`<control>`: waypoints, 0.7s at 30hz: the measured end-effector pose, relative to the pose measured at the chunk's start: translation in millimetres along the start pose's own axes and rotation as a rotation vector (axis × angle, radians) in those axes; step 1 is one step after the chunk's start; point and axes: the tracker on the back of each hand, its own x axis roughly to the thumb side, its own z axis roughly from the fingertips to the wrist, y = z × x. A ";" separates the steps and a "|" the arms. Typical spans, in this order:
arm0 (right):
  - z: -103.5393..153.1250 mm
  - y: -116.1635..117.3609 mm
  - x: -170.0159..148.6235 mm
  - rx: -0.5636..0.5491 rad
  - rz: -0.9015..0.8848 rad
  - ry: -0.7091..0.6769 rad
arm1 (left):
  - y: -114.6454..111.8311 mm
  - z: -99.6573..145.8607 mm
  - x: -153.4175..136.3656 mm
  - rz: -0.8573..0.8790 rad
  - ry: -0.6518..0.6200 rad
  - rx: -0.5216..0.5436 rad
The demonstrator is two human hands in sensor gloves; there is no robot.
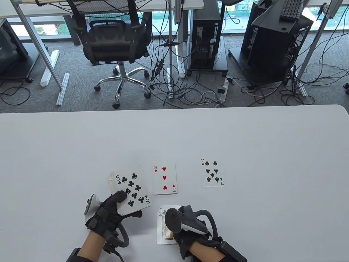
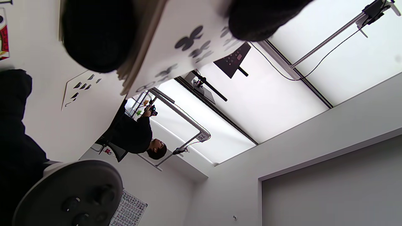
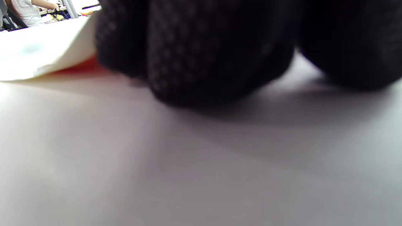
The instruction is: Playing card suit sorting
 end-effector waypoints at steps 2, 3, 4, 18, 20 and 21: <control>0.8 -1.4 -0.2 0.013 0.013 -0.003 | 0.0 -0.2 -0.2 -0.001 0.001 -0.003; 1.1 -2.2 -0.5 0.021 0.016 0.004 | -0.1 -0.1 -0.2 -0.001 0.002 -0.004; 1.3 -3.4 -1.2 0.030 0.015 0.007 | 0.1 -0.4 -0.6 -0.001 0.003 -0.006; 3.5 -82.5 1.7 -0.457 -0.481 -0.236 | -1.3 -2.0 -5.7 -0.012 0.032 -0.035; 0.8 -84.7 9.6 -0.456 -0.541 -0.266 | -2.5 -2.8 -7.4 -0.018 0.039 -0.043; -0.8 -84.4 12.1 -0.449 -0.558 -0.275 | -3.2 -3.1 -8.3 -0.021 0.043 -0.048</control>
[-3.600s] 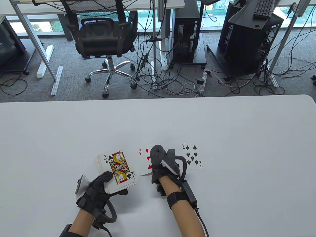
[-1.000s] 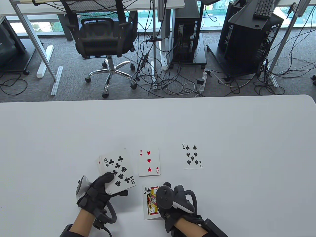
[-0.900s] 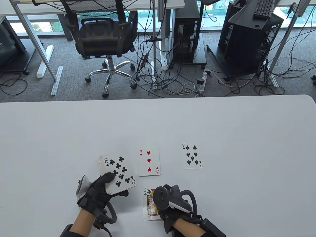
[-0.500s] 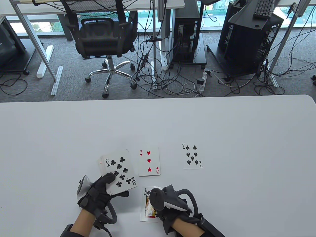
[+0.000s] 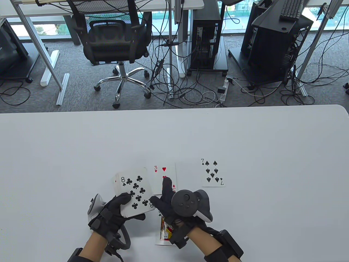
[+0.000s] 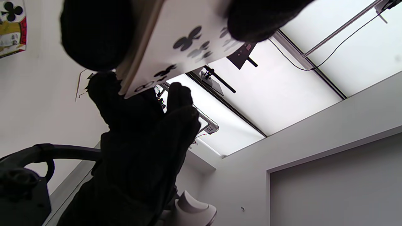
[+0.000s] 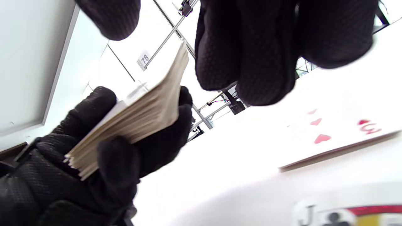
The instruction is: Playing card suit sorting
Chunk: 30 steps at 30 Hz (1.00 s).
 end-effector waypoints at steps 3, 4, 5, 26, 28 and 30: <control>-4.6 7.8 2.3 0.001 -0.007 -0.005 | -4.4 -2.2 -4.4 -0.007 0.017 -0.016; -5.0 8.7 2.3 -0.007 0.009 -0.005 | -5.3 -2.5 -5.2 -0.008 0.019 -0.020; -4.9 9.2 1.5 -0.028 0.048 -0.003 | -6.7 -3.3 -6.0 -0.001 0.016 -0.029; 24.2 -27.7 -57.4 -0.202 -0.290 0.148 | -14.9 -5.8 -7.0 0.044 -0.011 -0.066; 33.9 -32.7 -63.8 -0.264 -0.299 0.124 | -12.5 -5.2 -5.1 0.054 -0.024 -0.058; 44.5 -34.3 -67.9 -0.256 -0.293 0.141 | -9.7 -4.5 -3.0 0.044 -0.034 -0.046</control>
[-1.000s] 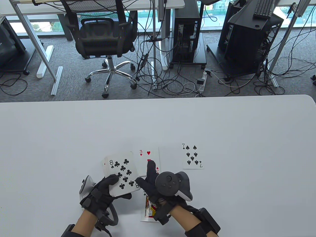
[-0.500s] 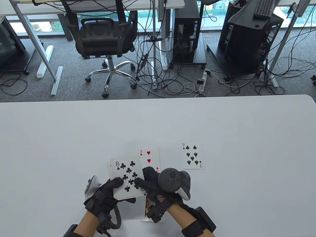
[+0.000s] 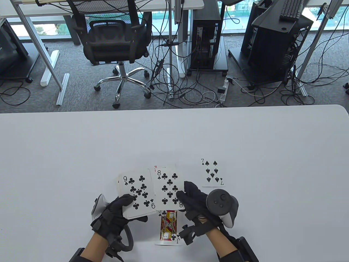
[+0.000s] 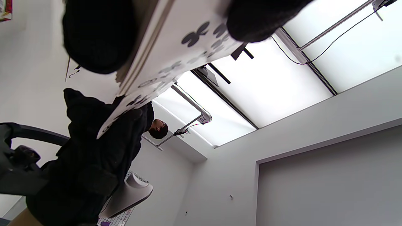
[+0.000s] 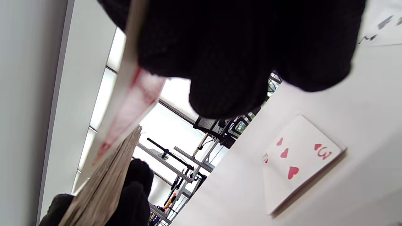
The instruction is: Playing card suit sorting
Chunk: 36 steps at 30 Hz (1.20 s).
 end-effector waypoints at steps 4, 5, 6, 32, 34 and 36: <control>20.4 4.2 -6.6 0.060 0.071 0.045 | 2.5 1.0 2.2 0.004 -0.015 0.009; 24.2 9.3 -7.5 0.114 0.112 0.065 | 2.3 1.1 2.4 0.006 -0.016 0.013; 27.1 15.2 -7.8 0.181 0.158 0.094 | 2.6 1.2 2.2 0.005 -0.015 0.016; 42.1 96.4 2.1 0.577 0.986 0.014 | 4.8 2.5 0.5 -0.005 0.016 0.019; 42.4 96.5 2.6 0.582 1.012 0.017 | 4.5 2.6 0.6 -0.006 0.018 0.017; 43.3 96.8 4.6 0.592 1.081 -0.003 | 4.8 2.6 0.3 -0.008 0.019 0.018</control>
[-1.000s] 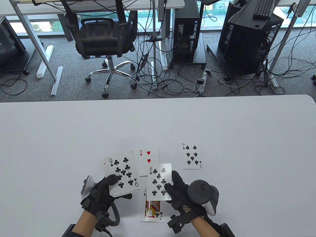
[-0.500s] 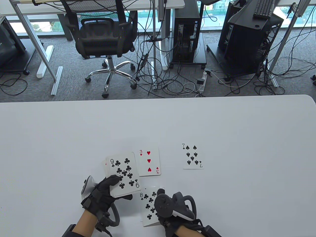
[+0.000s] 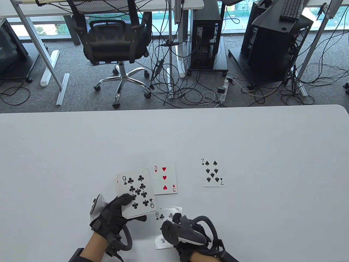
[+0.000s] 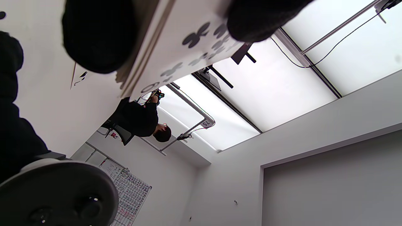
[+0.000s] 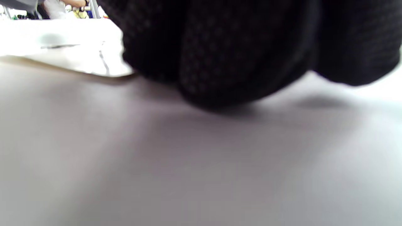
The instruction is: Playing card suit sorting
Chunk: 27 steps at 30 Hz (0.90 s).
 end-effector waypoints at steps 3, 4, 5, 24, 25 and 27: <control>-0.1 -1.6 -2.3 0.006 -0.021 -0.001 | 0.0 0.0 -0.5 -0.001 0.003 0.001; 0.1 -3.7 -5.1 0.005 -0.065 0.003 | 0.1 0.0 -0.7 -0.002 0.005 0.001; 0.8 -6.3 -7.7 -0.007 -0.098 0.007 | 0.0 0.0 -0.9 -0.003 0.006 0.001; 17.2 -46.6 -32.8 -0.545 -0.773 -0.121 | -24.8 -6.6 -21.0 -0.038 0.100 -0.103; 17.7 -46.2 -32.1 -0.548 -0.759 -0.121 | -25.5 -6.3 -21.2 -0.043 0.107 -0.111; 18.8 -46.3 -31.4 -0.566 -0.746 -0.118 | -27.3 -6.9 -21.7 -0.052 0.111 -0.120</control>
